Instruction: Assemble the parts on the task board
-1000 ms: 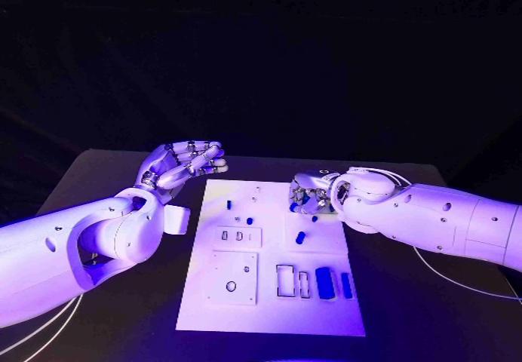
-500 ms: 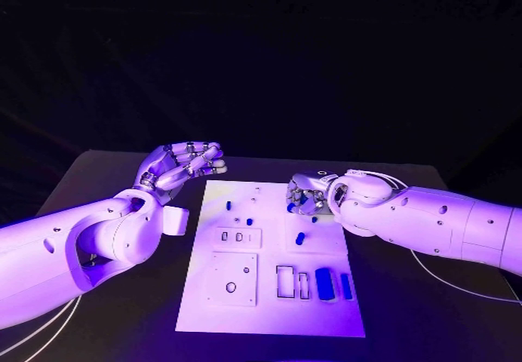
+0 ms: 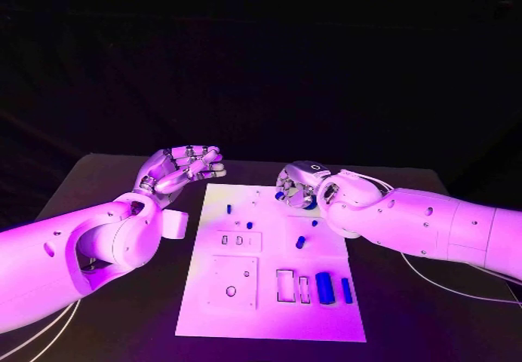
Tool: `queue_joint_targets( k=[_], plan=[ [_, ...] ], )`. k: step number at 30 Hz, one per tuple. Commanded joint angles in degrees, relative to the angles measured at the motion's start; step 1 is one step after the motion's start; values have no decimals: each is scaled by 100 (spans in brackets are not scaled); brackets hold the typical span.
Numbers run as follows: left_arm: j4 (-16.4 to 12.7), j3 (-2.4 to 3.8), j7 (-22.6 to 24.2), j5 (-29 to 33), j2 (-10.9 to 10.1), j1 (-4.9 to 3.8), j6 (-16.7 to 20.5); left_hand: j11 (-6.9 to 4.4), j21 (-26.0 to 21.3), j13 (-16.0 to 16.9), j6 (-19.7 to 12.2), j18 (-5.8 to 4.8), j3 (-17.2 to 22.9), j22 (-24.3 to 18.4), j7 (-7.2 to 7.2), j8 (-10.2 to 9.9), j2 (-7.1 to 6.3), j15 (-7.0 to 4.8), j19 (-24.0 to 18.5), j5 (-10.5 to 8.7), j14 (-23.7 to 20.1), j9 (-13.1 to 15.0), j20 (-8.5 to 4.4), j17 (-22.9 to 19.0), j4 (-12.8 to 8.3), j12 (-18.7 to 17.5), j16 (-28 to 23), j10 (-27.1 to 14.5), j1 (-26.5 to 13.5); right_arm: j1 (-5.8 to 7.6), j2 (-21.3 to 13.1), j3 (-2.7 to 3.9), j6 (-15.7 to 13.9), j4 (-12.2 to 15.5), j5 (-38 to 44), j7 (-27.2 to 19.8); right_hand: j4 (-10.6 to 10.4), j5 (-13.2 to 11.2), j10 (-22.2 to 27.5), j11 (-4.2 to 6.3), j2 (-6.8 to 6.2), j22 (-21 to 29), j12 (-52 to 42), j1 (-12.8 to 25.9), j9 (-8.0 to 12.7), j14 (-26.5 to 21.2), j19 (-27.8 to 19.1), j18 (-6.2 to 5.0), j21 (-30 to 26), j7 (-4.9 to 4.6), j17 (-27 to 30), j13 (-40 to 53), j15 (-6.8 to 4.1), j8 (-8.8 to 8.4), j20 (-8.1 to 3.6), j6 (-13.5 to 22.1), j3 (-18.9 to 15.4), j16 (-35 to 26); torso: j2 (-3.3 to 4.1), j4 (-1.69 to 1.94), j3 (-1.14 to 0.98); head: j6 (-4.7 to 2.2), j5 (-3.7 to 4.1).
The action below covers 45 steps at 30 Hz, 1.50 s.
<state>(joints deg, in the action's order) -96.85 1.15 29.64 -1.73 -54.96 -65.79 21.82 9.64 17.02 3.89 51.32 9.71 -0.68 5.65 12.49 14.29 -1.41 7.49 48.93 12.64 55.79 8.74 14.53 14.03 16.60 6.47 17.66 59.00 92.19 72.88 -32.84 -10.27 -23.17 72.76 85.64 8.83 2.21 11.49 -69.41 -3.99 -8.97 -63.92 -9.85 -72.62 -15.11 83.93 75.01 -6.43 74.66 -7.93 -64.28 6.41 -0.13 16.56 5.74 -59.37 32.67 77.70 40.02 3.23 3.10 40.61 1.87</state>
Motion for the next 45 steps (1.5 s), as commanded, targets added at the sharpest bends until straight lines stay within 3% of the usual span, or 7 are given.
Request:
queue_joint_targets(
  k=[1, 10, 20, 45],
  plan=[
    [-9, 5, 35, 47, 17, -9, -100, 24, -39, -5, 13, 81, 32, -5, 28, -25, 14, 15, -28, 21, -41, 3, 21, 5, -8, -32, -18, 30, 60, 8, 110, 4, -381, -117, 83, 169, 9, -14, -22, 8, 6, -15, -28, -55, -12, 168, 51, 109, 28, 10, -14, 9, -36, 24, -2, -48, 40, 31, 7, 9, 3, -8, -12],
    [-30, 5, 30, 50, 49, -9, -120, 24, -39, -5, 13, 81, 32, -5, 28, -25, 14, 15, -28, 21, -41, 3, 21, 5, -8, -32, -18, 30, 60, 11, 532, 10, -398, -531, 57, 259, 8, -3, -25, 9, 1, -9, -30, -54, -23, 171, 47, 107, 25, 10, -18, 12, -38, 34, -5, -48, 49, 37, 12, 44, 5, -11, 11],
    [-37, 5, 18, 51, 86, -12, -133, 24, -39, -5, 13, 81, 32, -5, 28, -25, 14, 15, -28, 21, -41, 3, 21, 5, -8, -32, -18, 30, 60, -45, 903, 10, -178, -901, -63, 247, 9, 4, -24, 10, -1, -5, -30, -54, -27, 171, 44, 106, 23, 11, -21, 13, -39, 36, -6, -46, 53, 40, 29, 121, 20, 5, 44],
    [-23, 6, -5, 51, 124, -43, -155, 24, -42, -4, 15, 82, 48, -11, 27, -31, 8, 15, -27, 17, -46, 4, 24, 19, -7, -50, -23, 38, 71, -127, 1154, 3, 155, -1244, -121, 253, -24, -7, 18, -8, -45, 93, -9, 5, -58, 158, -23, 86, -40, -7, 30, 16, -28, 35, -5, 26, 61, 29, 12, 138, 29, 49, 24]
  ],
)
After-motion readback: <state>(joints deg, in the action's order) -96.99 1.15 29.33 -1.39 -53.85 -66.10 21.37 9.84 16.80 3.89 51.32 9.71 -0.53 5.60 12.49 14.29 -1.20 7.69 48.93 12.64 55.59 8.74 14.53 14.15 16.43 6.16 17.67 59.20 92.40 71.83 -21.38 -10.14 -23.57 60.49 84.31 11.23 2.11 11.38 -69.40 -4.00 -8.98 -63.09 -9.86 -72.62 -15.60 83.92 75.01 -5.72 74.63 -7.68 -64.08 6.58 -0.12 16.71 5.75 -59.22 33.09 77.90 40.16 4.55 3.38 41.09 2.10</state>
